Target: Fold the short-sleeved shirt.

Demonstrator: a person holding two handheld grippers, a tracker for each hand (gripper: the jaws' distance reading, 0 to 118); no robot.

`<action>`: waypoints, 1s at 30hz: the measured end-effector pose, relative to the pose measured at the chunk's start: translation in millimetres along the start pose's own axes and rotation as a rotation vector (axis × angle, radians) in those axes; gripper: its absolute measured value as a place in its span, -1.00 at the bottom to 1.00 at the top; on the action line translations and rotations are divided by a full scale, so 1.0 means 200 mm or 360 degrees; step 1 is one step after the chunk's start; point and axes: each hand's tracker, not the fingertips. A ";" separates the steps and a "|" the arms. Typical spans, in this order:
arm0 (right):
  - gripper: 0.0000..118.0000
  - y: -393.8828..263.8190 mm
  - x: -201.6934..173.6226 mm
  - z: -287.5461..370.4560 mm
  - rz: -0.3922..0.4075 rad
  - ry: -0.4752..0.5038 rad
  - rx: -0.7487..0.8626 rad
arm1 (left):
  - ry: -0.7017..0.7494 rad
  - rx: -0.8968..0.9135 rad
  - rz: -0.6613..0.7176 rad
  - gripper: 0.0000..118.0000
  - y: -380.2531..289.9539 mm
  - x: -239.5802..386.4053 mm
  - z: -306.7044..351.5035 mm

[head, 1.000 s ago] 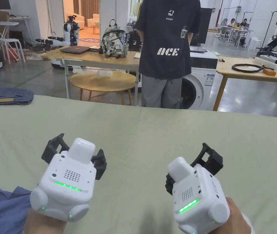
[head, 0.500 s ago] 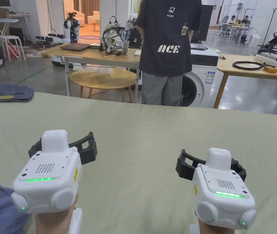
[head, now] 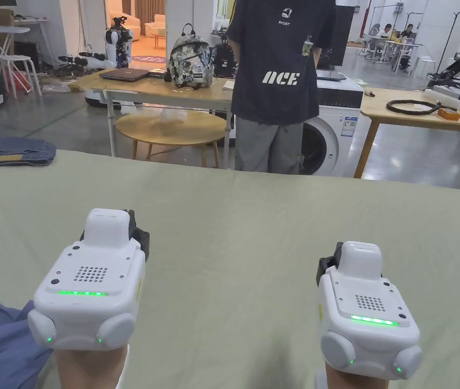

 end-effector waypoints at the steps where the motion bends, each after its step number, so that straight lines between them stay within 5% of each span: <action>1: -1.00 0.00 0.00 0.00 -0.0006 0.0003 -0.0004 | -0.0014 -0.0008 0.0022 -0.88 0.00 0.00 -0.01; 3: -1.00 0.00 0.01 0.01 -0.0011 0.0007 -0.0001 | -0.0043 -0.0021 0.0082 -1.00 0.01 -0.01 -0.01; 14: -1.00 0.03 -0.06 0.02 0.0020 0.0044 -0.0006 | -0.0041 -0.0100 0.0123 -1.00 0.00 -0.13 0.00; 30: -1.00 0.02 -0.71 0.04 0.0045 0.0507 -0.0071 | 0.0374 -0.0401 0.0046 -1.00 -0.03 -0.90 0.33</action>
